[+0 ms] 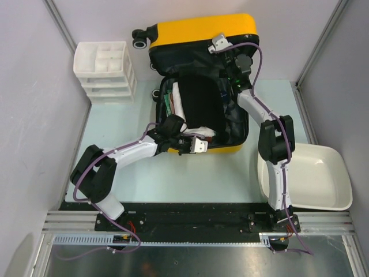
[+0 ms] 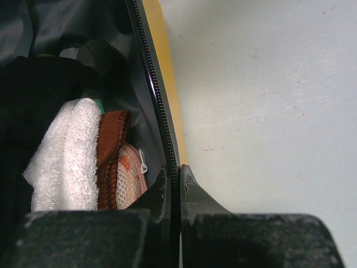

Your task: Open, take out, and arrange the luggage

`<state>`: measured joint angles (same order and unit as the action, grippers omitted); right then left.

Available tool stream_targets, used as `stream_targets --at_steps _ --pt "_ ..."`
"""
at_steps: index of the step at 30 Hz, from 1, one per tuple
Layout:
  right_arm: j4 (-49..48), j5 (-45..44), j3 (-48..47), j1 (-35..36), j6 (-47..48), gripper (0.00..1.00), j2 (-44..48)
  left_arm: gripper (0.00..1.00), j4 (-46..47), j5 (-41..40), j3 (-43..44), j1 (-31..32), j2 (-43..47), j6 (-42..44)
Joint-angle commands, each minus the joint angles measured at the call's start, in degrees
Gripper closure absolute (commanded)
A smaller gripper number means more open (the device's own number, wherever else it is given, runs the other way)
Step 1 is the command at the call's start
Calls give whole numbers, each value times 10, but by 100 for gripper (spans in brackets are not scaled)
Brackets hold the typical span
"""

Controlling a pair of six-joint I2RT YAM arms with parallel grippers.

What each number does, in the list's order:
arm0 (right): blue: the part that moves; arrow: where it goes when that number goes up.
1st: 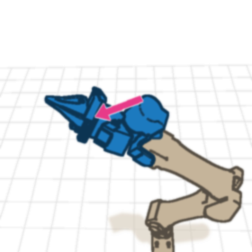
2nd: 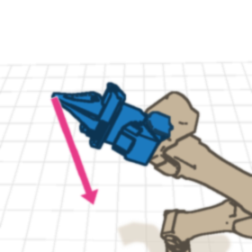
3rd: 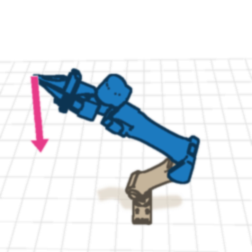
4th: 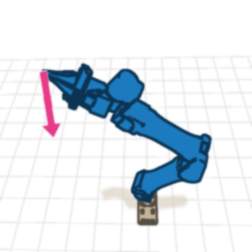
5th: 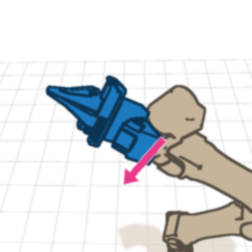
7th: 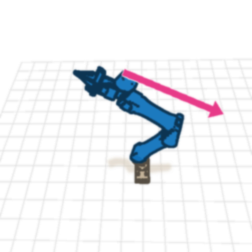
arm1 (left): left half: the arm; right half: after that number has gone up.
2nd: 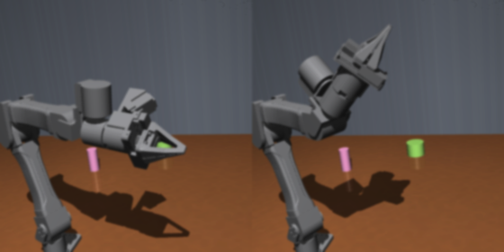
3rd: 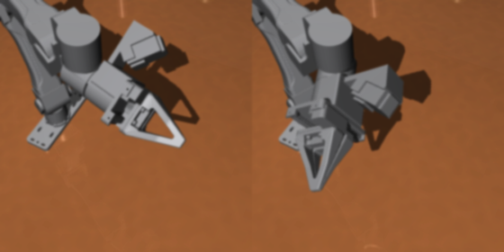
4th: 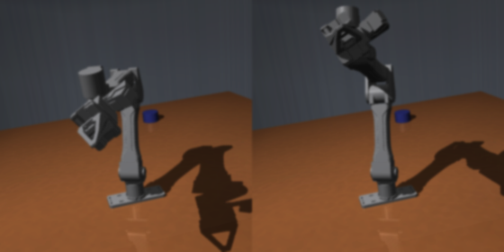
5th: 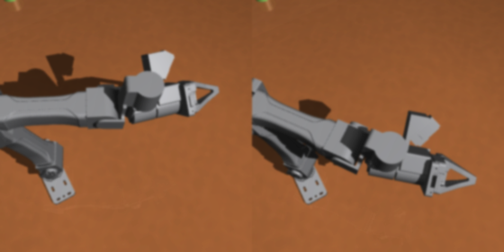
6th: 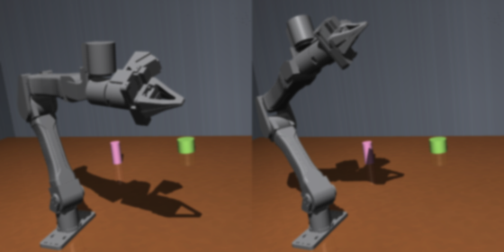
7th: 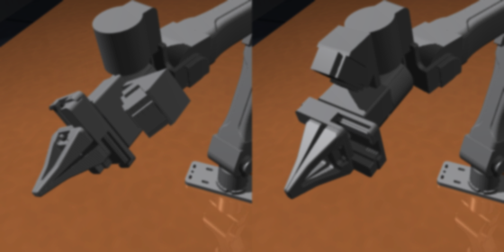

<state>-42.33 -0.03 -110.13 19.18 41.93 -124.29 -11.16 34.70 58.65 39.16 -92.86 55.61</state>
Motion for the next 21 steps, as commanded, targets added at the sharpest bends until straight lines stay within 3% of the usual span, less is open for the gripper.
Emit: stream_targets --at_steps 1,7,14,19,21 --pt "8 -35 -75 -22 14 20 -47 100 -94 85 -13 40 38 19" --pt "25 -35 -166 -35 10 7 -112 100 -104 94 -25 58 58 1" --pt "25 47 -114 -36 3 0 -81 100 -112 100 -37 81 87 -33" --pt "27 41 -101 -27 -22 0 -53 100 -113 96 -37 82 83 -47" --pt "49 38 -94 -22 -43 0 -39 90 -113 74 -31 81 75 -50"
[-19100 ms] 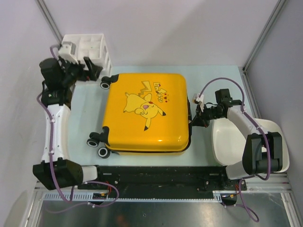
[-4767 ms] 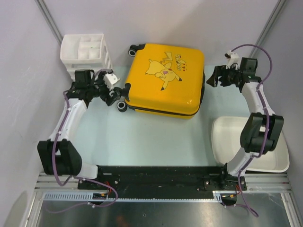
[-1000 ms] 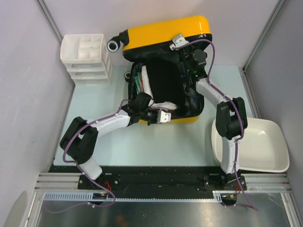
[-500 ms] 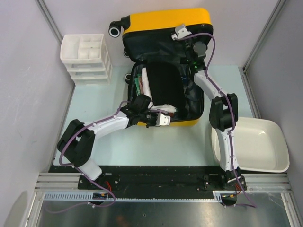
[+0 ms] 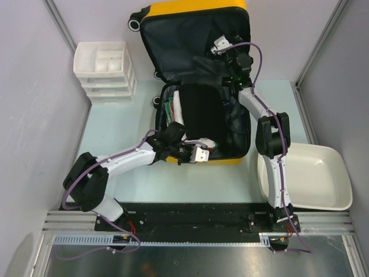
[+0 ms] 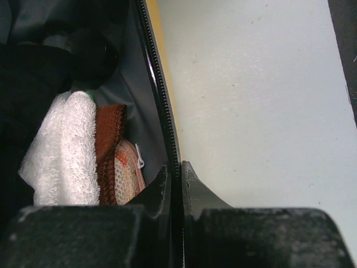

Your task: Open, take out, and arrange the luggage

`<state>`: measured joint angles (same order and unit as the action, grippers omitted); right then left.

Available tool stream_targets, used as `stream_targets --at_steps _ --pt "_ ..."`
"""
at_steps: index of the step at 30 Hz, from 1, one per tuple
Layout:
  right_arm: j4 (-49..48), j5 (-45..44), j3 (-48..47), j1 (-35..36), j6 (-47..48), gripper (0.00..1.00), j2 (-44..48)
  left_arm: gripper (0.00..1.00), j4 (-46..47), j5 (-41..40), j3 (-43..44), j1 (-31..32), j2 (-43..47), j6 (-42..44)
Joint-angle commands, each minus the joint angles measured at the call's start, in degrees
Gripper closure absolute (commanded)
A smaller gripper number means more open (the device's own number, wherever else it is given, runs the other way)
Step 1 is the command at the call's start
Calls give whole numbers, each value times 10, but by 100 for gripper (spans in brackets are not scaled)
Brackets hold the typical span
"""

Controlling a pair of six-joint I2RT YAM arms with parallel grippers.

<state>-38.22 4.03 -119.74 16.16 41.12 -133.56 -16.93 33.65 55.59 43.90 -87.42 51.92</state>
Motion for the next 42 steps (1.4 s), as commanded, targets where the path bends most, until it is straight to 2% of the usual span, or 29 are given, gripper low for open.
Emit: stream_targets --at_steps 1,2,5,10,15,16,20,22,23,25,28,30,33,36,42 --pt "16 1 13 8 -42 0 78 83 -54 79 5 33 17 -27" --pt "27 6 26 8 -52 0 94 68 -52 75 11 30 12 -36" --pt "64 40 94 11 -85 0 167 52 -46 72 32 7 -5 -70" --pt "153 91 187 9 -146 0 283 42 -34 70 58 -29 -6 -103" --pt "350 122 215 -11 -186 0 398 35 -29 46 78 -38 39 -124" --pt "424 115 219 -17 -202 0 413 28 -28 41 81 -38 48 -138" --pt "595 110 256 -67 -201 1 496 25 -14 -20 94 -50 115 -182" --pt "677 103 281 -98 -205 1 549 15 12 -37 86 -62 144 -217" --pt "710 106 301 -114 -210 2 564 14 15 -40 78 -75 169 -227" --pt "808 130 325 -176 -213 4 604 1 27 -49 70 -89 191 -268" --pt "902 149 390 -228 -189 7 656 0 34 -53 52 -115 219 -339" --pt "929 150 433 -238 -187 7 675 0 34 -80 39 -121 225 -386" --pt "969 151 484 -240 -192 12 683 0 34 -120 30 -133 219 -455" --pt "958 158 519 -241 -189 13 681 0 34 -76 48 -173 194 -500" --pt "846 225 538 -224 -219 15 661 4 30 -39 125 -256 110 -595"
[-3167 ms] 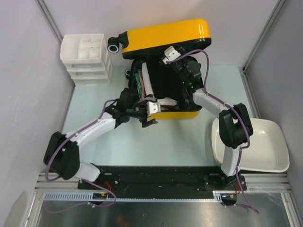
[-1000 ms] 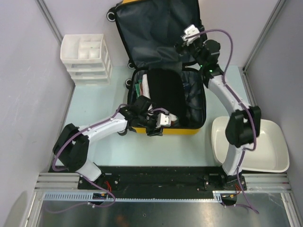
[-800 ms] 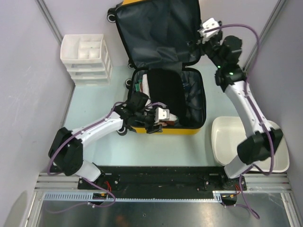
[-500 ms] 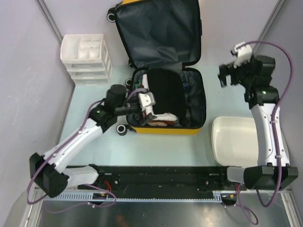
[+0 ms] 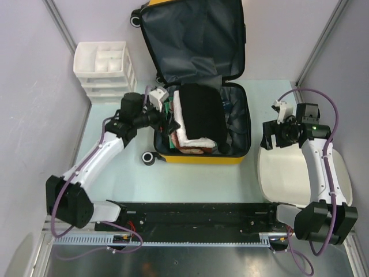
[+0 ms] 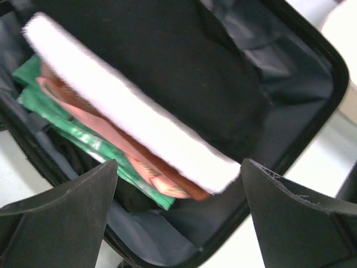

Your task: Open, take out, and arrange the luggage

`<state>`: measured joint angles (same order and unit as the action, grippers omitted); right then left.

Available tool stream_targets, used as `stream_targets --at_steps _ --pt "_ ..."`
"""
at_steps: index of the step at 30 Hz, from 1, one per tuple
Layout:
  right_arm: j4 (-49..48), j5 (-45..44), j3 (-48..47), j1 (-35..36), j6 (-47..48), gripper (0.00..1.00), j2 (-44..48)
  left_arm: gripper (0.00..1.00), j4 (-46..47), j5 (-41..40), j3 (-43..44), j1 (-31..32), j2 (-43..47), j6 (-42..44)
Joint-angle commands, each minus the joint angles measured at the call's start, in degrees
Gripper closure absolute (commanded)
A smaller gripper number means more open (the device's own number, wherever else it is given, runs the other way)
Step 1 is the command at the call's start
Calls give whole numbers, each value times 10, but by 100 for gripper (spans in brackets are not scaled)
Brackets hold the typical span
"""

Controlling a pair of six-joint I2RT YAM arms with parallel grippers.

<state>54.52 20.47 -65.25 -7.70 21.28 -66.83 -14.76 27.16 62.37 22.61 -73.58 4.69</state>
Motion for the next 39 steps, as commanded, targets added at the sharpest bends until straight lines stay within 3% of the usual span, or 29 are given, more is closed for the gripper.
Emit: stream_targets --at_steps 1,9,18,25,32,39 --pt "-120 73 -5 24 -22 15 -9 6 10 34 61 -56 -38 -122" --pt "-400 49 18 252 -66 18 -42 8 5 49 64 -89 -24 -99" --pt "-537 -69 42 456 -81 10 -97 7 3 96 56 -102 -16 -83" --pt "-579 -155 43 520 -107 10 -139 7 25 72 0 -107 24 -109" --pt "-579 -249 38 531 -90 21 -173 7 49 61 -23 -107 40 -121" --pt "-557 -252 36 528 -78 29 -174 6 57 72 13 -107 6 -108"
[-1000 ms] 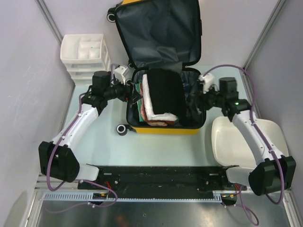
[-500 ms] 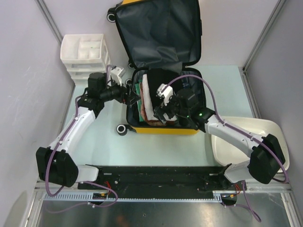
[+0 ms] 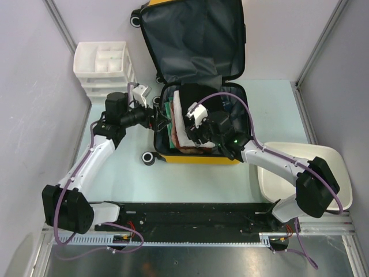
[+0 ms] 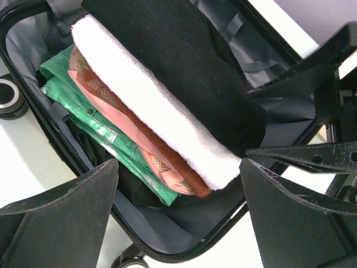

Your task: Open, take out, and arrange the luggage

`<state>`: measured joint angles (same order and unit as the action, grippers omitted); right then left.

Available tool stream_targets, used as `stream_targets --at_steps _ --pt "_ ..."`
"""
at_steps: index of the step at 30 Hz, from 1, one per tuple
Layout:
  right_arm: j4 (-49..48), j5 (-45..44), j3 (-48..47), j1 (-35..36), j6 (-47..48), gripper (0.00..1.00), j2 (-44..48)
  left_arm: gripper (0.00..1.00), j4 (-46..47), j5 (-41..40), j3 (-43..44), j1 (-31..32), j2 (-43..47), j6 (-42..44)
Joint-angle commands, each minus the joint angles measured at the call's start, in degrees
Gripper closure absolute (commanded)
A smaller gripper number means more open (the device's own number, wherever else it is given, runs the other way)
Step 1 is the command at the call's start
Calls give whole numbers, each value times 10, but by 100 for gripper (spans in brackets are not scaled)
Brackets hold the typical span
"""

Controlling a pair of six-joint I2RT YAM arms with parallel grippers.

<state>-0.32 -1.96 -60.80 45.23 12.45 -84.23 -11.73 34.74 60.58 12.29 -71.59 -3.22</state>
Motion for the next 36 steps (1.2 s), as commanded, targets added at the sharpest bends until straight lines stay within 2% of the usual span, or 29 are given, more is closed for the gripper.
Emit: stream_targets --at_steps 1,2,3,6,8,9,10,12,13,17,22,30,36 --pt "-10 -30 -9 -3 12 39 3 6 28 -4 38 -3 -18 -23" --pt "-10 -30 -9 -6 15 45 5 6 28 -3 41 -4 -21 -19" --pt "-7 -29 -13 -13 18 60 6 6 30 3 43 -4 -24 -14" --pt "18 6 -22 -33 15 86 11 5 32 35 53 -3 -34 46" --pt "21 41 -22 -51 17 98 19 3 33 67 63 -3 -43 117" --pt "21 55 -22 -59 17 100 22 3 32 84 67 -3 -46 147" --pt "21 91 -22 -74 19 100 24 2 33 109 69 -3 -48 214" --pt "18 126 -23 -87 24 100 34 2 33 138 66 -3 -49 290" --pt "16 162 -26 -100 30 100 37 2 33 155 61 -2 -50 362" --pt "16 215 -41 -125 28 100 46 2 32 180 76 7 -79 471" --pt "13 265 -50 -139 23 100 44 2 33 176 82 56 -94 627" --pt "8 288 -62 -139 21 100 35 4 32 162 97 117 -139 753" --pt "8 296 -64 -142 21 100 37 10 34 162 110 147 -181 799"
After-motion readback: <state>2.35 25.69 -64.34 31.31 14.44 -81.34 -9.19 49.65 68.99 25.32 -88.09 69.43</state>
